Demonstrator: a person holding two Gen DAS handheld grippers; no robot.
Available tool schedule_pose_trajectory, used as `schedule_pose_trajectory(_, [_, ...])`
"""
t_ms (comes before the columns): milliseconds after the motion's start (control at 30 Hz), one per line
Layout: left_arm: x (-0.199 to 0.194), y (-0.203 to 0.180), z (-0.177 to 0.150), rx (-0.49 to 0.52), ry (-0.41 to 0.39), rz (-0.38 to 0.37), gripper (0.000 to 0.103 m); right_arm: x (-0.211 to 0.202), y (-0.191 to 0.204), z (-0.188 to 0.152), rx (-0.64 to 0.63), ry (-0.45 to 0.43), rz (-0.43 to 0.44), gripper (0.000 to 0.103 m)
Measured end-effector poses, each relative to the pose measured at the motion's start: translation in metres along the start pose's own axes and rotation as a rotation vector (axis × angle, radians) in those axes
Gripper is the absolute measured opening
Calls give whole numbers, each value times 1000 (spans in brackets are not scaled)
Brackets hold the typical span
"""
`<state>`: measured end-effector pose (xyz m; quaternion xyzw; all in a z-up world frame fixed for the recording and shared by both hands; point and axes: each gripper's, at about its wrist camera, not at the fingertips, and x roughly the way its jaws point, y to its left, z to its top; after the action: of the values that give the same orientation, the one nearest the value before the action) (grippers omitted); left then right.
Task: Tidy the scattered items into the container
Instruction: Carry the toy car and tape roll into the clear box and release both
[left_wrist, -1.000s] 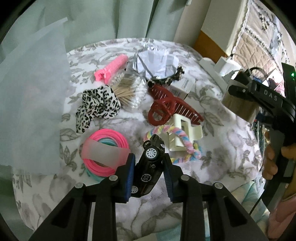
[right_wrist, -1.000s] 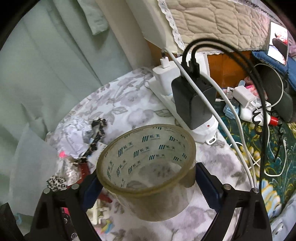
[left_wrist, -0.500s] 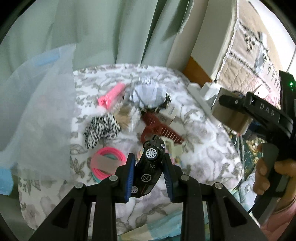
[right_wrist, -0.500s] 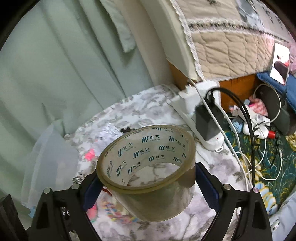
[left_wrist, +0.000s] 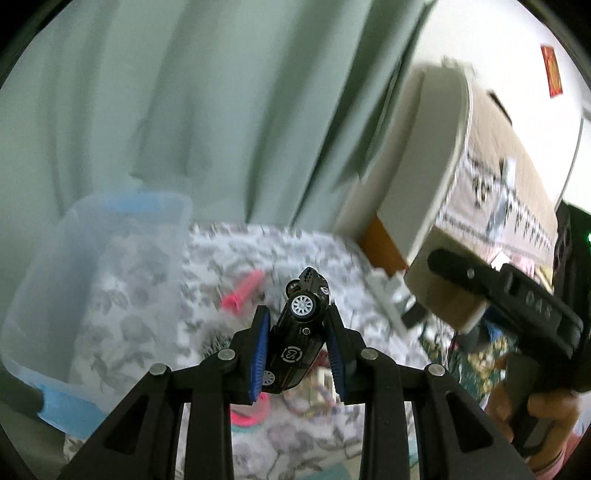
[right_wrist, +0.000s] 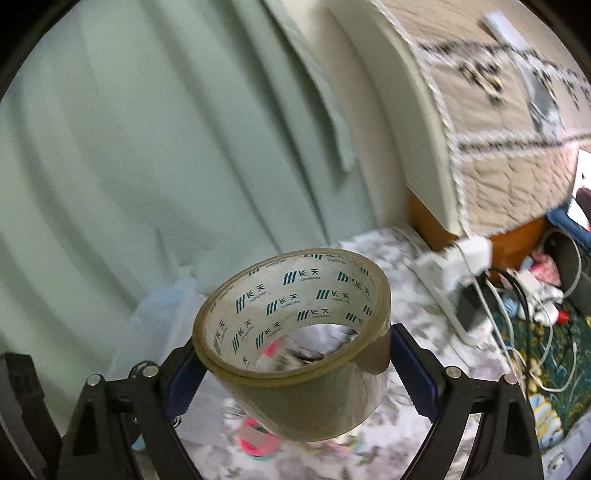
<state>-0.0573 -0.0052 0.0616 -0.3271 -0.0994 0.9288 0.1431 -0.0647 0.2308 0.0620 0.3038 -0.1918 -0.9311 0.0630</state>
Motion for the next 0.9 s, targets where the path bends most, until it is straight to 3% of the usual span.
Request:
schedule_pose_trajectory(133, [-21,19,11,-48,-65,6,31,-4,32,7,-47,-14,50,94])
schedule_pose_trajectory(400, [-55,71,14,-133,-138,90,31,1,95,8,-158,-10,148,94])
schedule_pose_trajectory(900, [-58,155,0,-302,-121,173,31,58,180,-20,-315,123,256,94])
